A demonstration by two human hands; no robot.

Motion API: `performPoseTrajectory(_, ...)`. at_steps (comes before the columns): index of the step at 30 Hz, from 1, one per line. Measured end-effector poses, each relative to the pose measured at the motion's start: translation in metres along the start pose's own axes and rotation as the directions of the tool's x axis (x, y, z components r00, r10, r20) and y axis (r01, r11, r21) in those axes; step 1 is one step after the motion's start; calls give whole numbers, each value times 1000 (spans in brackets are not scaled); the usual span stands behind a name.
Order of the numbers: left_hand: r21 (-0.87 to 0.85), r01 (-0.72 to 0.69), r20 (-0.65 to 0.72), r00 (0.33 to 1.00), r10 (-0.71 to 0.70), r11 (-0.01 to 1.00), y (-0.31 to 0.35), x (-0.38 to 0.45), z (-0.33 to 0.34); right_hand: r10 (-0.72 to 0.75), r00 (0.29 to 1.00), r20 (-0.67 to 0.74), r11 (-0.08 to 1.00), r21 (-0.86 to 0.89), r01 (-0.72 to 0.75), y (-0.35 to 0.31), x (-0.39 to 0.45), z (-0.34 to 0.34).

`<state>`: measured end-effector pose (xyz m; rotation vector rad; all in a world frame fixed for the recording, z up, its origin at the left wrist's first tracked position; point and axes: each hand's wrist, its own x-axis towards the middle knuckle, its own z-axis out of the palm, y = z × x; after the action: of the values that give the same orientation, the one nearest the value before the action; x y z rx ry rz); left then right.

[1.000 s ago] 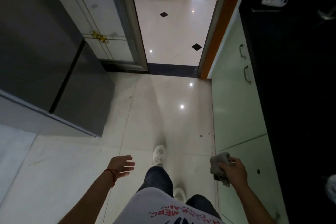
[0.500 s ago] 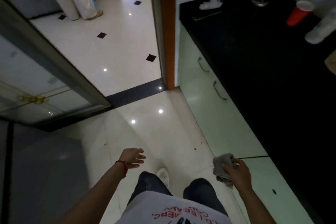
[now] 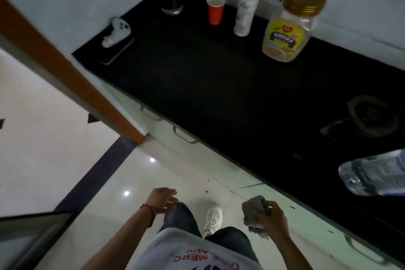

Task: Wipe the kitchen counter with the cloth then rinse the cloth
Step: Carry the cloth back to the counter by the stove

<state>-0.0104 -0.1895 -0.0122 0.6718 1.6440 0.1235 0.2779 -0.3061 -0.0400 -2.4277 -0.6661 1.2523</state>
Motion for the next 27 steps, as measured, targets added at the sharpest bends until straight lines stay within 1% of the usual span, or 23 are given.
performPoseTrajectory(3,88,-23,80,997,16,996,29,11,7,59,998,-5,993,101,-58,-5,-10,0)
performPoseTrajectory(5,189,-66,134,990,41,980,50,17,11,81,997,1,983,163,-80,-10,-14,1)
performPoseTrajectory(7,287,-159,190,976,106,945,72,20,14,67,997,36,971,226,-73,-19,-19,-2)
performPoseTrajectory(9,370,-323,288,931,223,871,93,20,14,20,996,81,950,309,-44,-33,-29,-6)
performPoseTrajectory(10,402,-419,344,893,290,814,104,19,14,-18,995,94,938,346,-16,-42,-35,-9)
performPoseTrajectory(12,422,-597,439,793,422,682,127,16,12,-96,992,86,910,411,52,-67,-46,-15)
performPoseTrajectory(15,409,-788,551,615,564,460,159,19,11,-179,984,-21,848,504,165,-116,-52,-27)
performPoseTrajectory(17,448,-848,554,513,656,285,176,25,8,-210,969,-130,814,526,247,-145,-43,-36)
performPoseTrajectory(18,481,-859,539,447,714,175,183,31,7,-213,958,-190,803,525,283,-158,-35,-40)
performPoseTrajectory(19,523,-851,531,362,766,40,188,39,7,-212,945,-248,796,518,314,-170,-26,-44)
performPoseTrajectory(20,585,-806,542,305,783,-91,193,46,7,-208,930,-303,800,494,340,-180,-16,-49)
performPoseTrajectory(21,650,-738,565,308,765,-183,197,52,8,-206,913,-353,814,456,360,-192,-6,-54)
performPoseTrajectory(22,695,-683,588,357,726,-226,200,59,9,-202,893,-403,837,402,371,-202,5,-59)
performPoseTrajectory(23,728,-644,588,410,697,-235,201,64,10,-199,873,-444,865,340,370,-211,15,-63)
performPoseTrajectory(25,768,-598,575,485,659,-230,199,72,11,-222,833,-507,910,198,364,-226,34,-70)
performPoseTrajectory(27,782,-567,575,495,652,-258,194,78,11,-309,774,-553,935,-27,353,-236,50,-69)
